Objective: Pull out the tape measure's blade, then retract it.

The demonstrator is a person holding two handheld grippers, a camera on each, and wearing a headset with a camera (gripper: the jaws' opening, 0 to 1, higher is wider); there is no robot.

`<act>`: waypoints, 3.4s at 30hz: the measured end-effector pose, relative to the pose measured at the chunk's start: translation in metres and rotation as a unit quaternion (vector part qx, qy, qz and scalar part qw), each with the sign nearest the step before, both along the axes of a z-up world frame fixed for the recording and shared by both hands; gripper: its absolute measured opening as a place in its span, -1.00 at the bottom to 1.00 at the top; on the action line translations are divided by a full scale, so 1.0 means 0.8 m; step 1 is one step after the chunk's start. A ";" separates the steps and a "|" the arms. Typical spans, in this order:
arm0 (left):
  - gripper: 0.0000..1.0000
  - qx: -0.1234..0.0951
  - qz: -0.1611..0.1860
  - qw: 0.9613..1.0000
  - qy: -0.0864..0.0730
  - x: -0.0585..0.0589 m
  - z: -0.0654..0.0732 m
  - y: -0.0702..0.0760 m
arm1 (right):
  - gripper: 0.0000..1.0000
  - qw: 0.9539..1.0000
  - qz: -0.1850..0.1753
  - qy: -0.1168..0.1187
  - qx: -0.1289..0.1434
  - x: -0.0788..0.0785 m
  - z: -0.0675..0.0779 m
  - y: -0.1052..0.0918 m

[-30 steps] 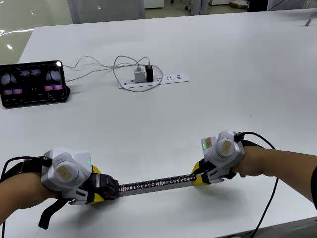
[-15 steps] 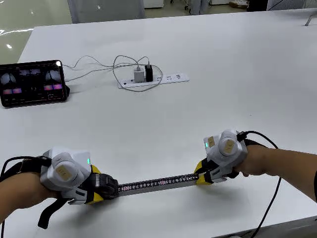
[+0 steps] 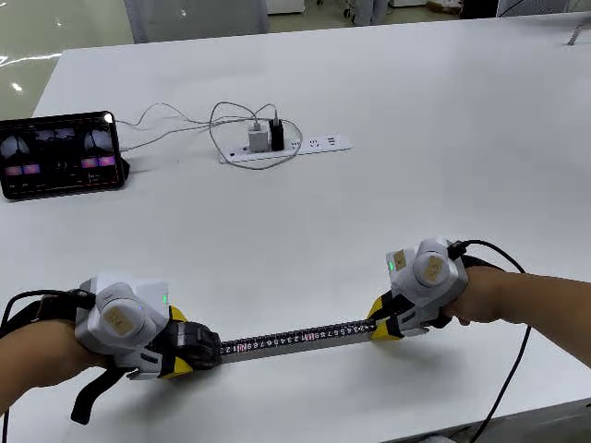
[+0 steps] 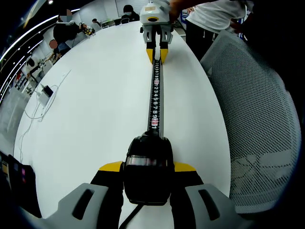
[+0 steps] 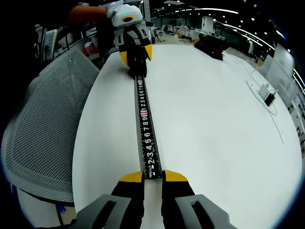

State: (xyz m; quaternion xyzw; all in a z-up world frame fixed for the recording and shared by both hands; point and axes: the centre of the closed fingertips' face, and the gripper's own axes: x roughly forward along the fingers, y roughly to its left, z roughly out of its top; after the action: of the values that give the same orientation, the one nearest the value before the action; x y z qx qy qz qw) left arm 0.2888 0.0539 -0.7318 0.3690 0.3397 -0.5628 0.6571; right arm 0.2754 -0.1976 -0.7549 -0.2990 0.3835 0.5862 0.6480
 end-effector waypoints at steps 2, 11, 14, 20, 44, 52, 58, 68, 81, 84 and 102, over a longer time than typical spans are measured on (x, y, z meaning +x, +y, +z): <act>-0.36 0.000 0.000 1.000 0.000 0.000 0.000 0.000 | -0.82 1.000 0.000 0.000 -0.001 0.000 0.000 -0.001; -0.36 0.000 0.002 1.000 0.001 0.000 -0.001 0.000 | -0.82 1.000 -0.003 0.002 0.000 0.000 0.000 -0.005; -0.36 0.000 0.002 1.000 0.001 0.001 -0.001 0.000 | -0.82 1.000 -0.004 0.001 0.002 -0.001 0.000 -0.005; -0.36 0.000 -0.004 1.000 -0.005 0.000 -0.001 -0.002 | -0.81 1.000 -0.004 0.003 0.001 -0.001 0.000 -0.004; -0.32 -0.022 0.047 0.999 0.016 0.002 0.014 0.006 | -0.76 0.999 0.023 -0.020 -0.030 -0.002 0.000 -0.003; -0.01 -0.051 0.126 0.990 0.027 0.005 0.026 0.019 | -0.71 1.000 0.003 -0.019 -0.019 -0.003 0.004 0.000; 0.22 -0.079 0.174 0.981 0.038 -0.003 0.030 0.024 | -0.59 0.999 -0.042 -0.023 0.007 0.000 0.015 0.002; 0.53 -0.135 0.256 0.957 0.035 -0.002 0.036 0.036 | -0.41 0.988 -0.144 -0.038 0.049 0.006 0.030 -0.018; 0.87 -0.196 0.349 0.916 -0.002 0.006 0.044 0.071 | -0.17 0.964 -0.248 -0.057 0.080 -0.009 0.046 -0.062; 0.97 -0.209 0.355 0.911 -0.009 0.003 0.048 0.077 | -0.12 0.961 -0.258 -0.071 0.077 -0.011 0.049 -0.073; 0.98 -0.207 0.380 0.901 -0.036 -0.030 0.037 0.121 | 0.72 0.941 -0.315 -0.090 0.090 -0.038 0.056 -0.109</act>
State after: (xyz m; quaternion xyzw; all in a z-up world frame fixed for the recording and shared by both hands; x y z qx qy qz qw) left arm 0.2651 0.1509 -0.7018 0.0880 0.3057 -0.3146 0.8943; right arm 0.2450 -0.2846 -0.7099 -0.1556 0.3438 0.3549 0.8554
